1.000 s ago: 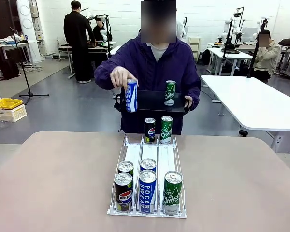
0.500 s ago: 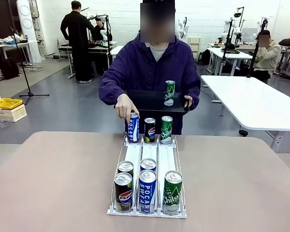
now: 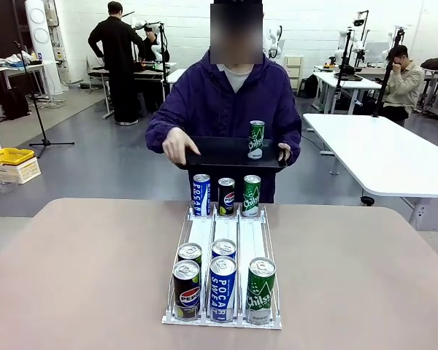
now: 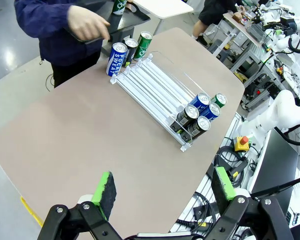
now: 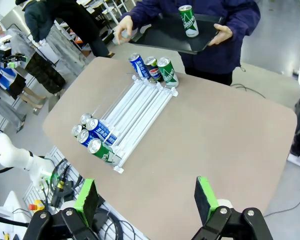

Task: Retrieve and hand over the desired beverage to the person.
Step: Pick up another can of the same type that the person held from the Automatic Can Dispenser.

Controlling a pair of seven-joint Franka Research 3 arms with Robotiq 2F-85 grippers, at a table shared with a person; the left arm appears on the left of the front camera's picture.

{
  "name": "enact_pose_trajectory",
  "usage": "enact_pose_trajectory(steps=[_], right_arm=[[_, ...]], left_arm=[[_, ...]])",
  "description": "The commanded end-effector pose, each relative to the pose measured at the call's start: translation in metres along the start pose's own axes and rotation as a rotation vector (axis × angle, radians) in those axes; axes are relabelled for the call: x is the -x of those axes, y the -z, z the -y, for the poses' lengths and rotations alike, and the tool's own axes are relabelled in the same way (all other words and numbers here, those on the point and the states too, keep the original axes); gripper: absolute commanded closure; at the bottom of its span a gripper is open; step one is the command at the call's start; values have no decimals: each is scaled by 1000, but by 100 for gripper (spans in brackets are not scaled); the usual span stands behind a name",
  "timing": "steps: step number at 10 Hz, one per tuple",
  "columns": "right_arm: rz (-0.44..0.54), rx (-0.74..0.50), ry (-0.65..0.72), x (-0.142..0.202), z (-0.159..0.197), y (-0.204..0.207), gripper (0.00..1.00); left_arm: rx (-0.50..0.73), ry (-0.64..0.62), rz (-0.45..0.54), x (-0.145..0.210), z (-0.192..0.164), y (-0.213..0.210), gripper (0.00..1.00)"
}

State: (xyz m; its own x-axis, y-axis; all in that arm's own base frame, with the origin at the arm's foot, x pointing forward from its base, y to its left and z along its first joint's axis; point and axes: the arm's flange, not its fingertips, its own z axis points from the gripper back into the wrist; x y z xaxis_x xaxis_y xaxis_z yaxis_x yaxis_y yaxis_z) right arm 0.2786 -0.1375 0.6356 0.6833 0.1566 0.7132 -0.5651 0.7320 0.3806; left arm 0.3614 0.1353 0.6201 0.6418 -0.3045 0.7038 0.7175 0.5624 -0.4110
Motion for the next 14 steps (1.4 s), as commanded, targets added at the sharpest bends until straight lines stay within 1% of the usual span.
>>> enact_pose_trajectory(steps=[1,4,5,6,7,8,9,10,11,12,13,14], right_arm=[[13,-23,-11,-2,1,1,0],[13,-23,-11,-2,1,1,0],[13,-23,-11,-2,1,1,0],[13,-23,-11,-2,1,1,0],[13,-23,-11,-2,1,1,0],[13,-23,-11,-2,1,1,0],[13,-23,-11,-2,1,1,0],[13,-23,-11,-2,1,1,0],[13,-23,-11,-2,1,1,0],[13,-23,-11,-2,1,1,0],[13,-23,-11,-2,1,1,0],[13,-23,-11,-2,1,1,0]], left_arm=[[14,21,17,-1,-1,-1,0],[14,21,17,-1,-1,-1,0],[0,0,0,0,0,0,0],[-32,155,-69,-34,54,14,0],[-39,294,-172,-69,104,43,0],[-11,341,-313,-99,141,85,0],[-17,333,-493,-126,165,136,0],[-8,272,-590,-145,178,181,0],[-19,189,-649,-153,195,225,0],[-115,90,-675,-149,217,268,0],[-277,-21,-643,-136,238,318,0],[-410,-43,-631,-119,248,355,0]])
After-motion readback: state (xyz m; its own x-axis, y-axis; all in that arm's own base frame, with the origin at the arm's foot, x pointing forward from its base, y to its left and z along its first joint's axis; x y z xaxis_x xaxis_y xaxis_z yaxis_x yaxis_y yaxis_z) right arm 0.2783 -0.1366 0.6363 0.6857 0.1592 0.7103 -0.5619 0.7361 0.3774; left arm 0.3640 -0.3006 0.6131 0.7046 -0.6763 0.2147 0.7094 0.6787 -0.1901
